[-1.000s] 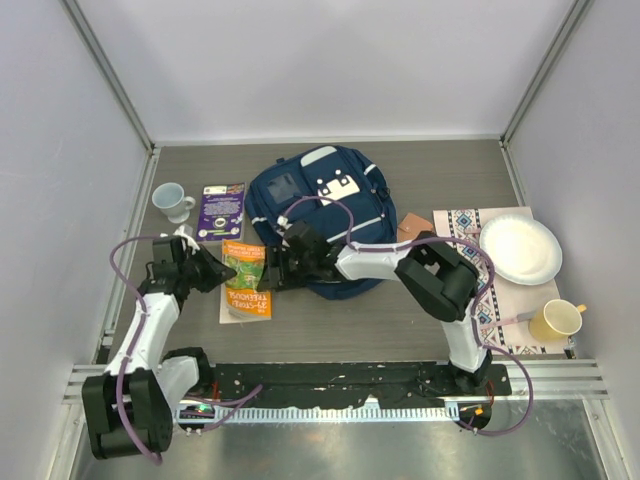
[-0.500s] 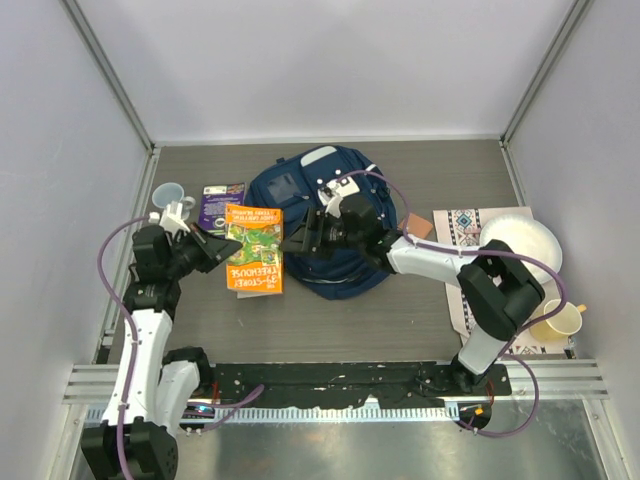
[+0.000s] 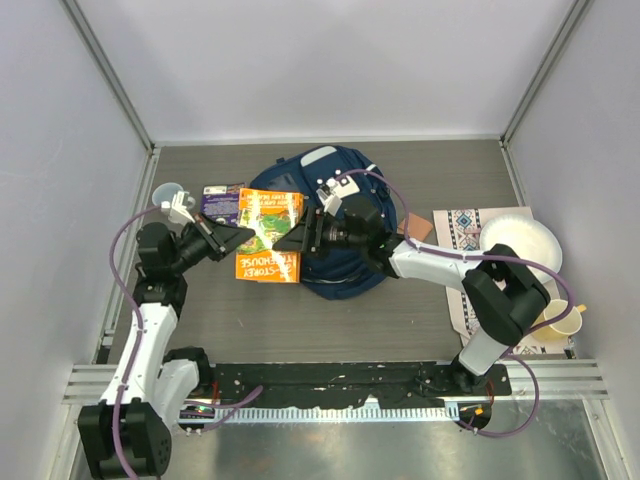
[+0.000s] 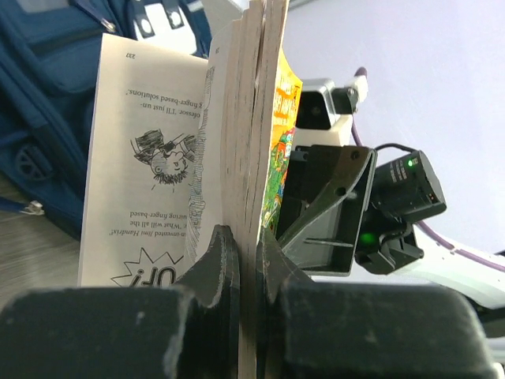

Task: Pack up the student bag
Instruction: Pick up the book from the center of the board.

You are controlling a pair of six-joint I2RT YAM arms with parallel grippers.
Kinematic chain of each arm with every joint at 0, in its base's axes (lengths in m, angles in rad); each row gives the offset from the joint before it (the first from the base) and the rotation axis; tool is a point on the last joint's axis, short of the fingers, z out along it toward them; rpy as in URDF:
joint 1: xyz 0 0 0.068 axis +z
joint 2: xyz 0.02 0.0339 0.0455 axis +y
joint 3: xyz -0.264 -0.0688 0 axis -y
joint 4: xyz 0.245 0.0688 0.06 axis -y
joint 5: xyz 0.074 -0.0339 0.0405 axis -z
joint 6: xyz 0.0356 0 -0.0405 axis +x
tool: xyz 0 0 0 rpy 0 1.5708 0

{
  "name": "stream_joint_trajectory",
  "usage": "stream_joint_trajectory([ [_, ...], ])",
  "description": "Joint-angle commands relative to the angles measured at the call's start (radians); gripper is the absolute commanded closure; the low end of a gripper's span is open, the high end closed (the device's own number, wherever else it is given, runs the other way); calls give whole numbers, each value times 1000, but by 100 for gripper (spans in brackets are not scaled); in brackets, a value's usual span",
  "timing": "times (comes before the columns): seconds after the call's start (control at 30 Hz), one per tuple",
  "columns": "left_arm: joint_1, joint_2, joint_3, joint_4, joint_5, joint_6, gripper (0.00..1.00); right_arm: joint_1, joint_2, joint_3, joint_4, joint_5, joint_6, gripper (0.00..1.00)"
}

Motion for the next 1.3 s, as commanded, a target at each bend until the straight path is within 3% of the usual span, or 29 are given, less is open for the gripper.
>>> stream_joint_trajectory([
  [0.0, -50, 19, 6, 204, 71, -66, 100, 0, 4, -5, 143, -34, 41, 25],
  [0.13, -111, 44, -2, 242, 51, -66, 100, 0, 2, -9, 195, -47, 59, 32],
  [0.3, -147, 72, -2, 249, 30, -54, 100, 0, -33, -33, 192, -22, 42, 69],
  [0.33, -147, 67, 0, 200, 7, -42, 100, -1, -42, -36, 180, -4, 32, 81],
  [0.37, -147, 61, 15, 152, -15, 7, 95, -5, -56, -48, 169, 5, 12, 86],
  [0.4, -147, 55, 23, 103, -38, 32, 74, -8, -81, -53, 148, 15, 3, 90],
  [0.43, -147, 37, 29, 13, -85, 64, 61, -11, -98, -58, 136, 31, -8, 97],
  [0.47, -147, 27, 53, -38, -110, 95, 48, -21, -111, -68, 123, 42, -19, 98],
  [0.5, -147, 14, 64, -88, -145, 156, 29, -28, -139, -74, 94, 51, -33, 99],
  [0.6, -147, -26, 106, -247, -262, 242, 9, -60, -183, -102, 82, 52, -45, 99],
  [0.67, -147, -39, 117, -278, -283, 253, 3, -74, -197, -116, 93, 6, -45, 99],
  [0.87, -147, 24, 112, -135, -184, 189, 0, -98, -199, -108, 226, -145, 7, 99],
  [1.0, -149, 99, 121, 127, -92, 57, 1, -98, -196, -81, 284, -252, 33, 99],
  [1.27, -170, 248, 184, 276, 28, 29, 0, -98, -181, -44, 352, -367, 50, 99],
])
